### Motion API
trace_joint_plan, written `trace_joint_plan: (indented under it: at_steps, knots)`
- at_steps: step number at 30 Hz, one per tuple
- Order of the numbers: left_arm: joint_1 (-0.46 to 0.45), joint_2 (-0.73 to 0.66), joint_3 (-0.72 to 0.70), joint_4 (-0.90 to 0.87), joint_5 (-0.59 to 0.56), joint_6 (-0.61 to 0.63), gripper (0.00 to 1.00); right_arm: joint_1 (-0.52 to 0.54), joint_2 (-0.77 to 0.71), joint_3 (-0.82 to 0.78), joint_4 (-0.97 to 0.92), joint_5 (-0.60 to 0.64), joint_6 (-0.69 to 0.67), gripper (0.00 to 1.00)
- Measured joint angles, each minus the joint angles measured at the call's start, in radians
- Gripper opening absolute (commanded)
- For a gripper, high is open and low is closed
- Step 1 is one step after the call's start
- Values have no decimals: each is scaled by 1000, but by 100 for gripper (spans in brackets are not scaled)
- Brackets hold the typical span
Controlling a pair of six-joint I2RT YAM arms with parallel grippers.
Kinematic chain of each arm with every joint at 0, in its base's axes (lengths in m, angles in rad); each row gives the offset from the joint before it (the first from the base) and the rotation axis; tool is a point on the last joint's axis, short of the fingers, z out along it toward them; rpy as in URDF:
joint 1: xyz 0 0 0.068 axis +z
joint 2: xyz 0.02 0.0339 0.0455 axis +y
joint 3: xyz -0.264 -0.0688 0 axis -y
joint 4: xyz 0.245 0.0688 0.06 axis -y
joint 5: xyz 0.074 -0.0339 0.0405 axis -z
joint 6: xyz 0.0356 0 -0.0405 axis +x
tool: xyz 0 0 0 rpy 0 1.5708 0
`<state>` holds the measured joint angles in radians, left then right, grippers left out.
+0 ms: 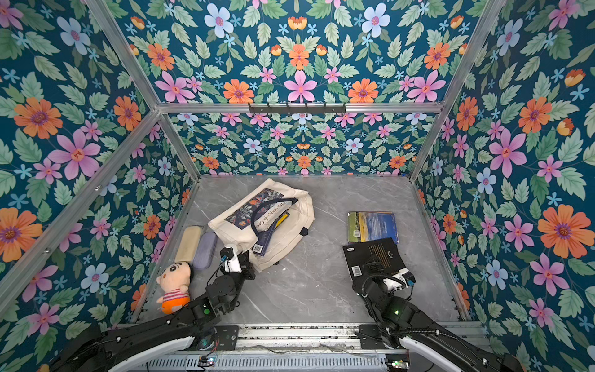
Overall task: Take out the books from the canvas bag
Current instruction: Place the book on the book.
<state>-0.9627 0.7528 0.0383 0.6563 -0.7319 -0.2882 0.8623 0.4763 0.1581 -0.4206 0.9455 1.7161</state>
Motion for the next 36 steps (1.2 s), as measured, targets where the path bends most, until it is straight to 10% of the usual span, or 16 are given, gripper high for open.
trace_joint_plan:
  at_steps: [22,36]
  knots:
    - [0,8,5,-2,12,0,0,0,194,171,-162,-122,194,99]
    - [0,-92,-26,-2,48,5,0,6,475,328,305,-227,-443,99]
